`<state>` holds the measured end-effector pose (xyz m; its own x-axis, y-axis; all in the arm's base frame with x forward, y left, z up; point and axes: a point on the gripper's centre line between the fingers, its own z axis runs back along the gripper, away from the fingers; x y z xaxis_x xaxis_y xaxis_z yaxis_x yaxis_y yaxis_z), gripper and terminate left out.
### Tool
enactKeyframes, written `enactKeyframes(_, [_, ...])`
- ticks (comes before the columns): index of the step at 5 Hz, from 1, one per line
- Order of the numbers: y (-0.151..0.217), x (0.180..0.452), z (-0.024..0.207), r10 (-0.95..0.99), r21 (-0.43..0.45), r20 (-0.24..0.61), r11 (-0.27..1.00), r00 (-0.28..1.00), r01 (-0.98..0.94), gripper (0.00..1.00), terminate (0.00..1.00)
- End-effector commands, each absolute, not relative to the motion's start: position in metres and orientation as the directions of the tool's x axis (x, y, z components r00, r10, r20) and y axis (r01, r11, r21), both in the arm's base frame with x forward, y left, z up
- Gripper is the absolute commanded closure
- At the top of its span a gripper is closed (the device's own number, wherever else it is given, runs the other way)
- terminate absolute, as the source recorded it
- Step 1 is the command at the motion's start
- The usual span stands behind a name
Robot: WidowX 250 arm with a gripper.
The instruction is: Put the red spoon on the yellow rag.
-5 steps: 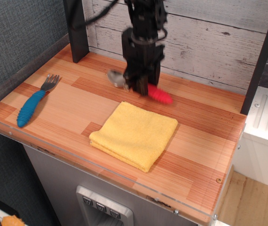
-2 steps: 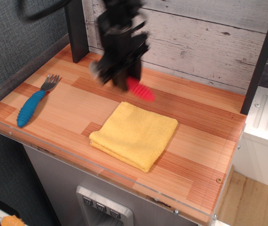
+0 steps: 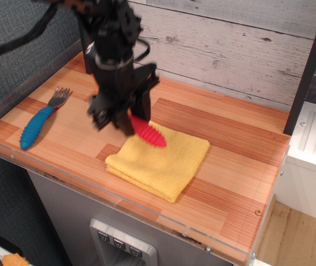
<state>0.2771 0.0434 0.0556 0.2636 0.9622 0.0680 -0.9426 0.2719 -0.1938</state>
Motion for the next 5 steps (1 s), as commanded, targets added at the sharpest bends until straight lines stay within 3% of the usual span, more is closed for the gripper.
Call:
enactKeyframes(1, [0.052, 0.275, 0.043, 0.959, -0.185, 0.073, 0.285, 0.276, -0.941, 1.0, 0.0])
enactKeyframes(3, [0.054, 0.276, 0.03, 0.957, -0.166, 0.057, 0.291, 0.286, -0.942, 1.0, 0.0])
enactKeyframes(4, [0.054, 0.275, 0.033, 0.962, -0.197, 0.036, 0.272, 0.27, -0.942, 0.0, 0.0])
enactKeyframes(5, [0.057, 0.274, 0.038, 0.964, -0.205, 0.044, 0.264, 0.261, -0.942, 0.0, 0.0])
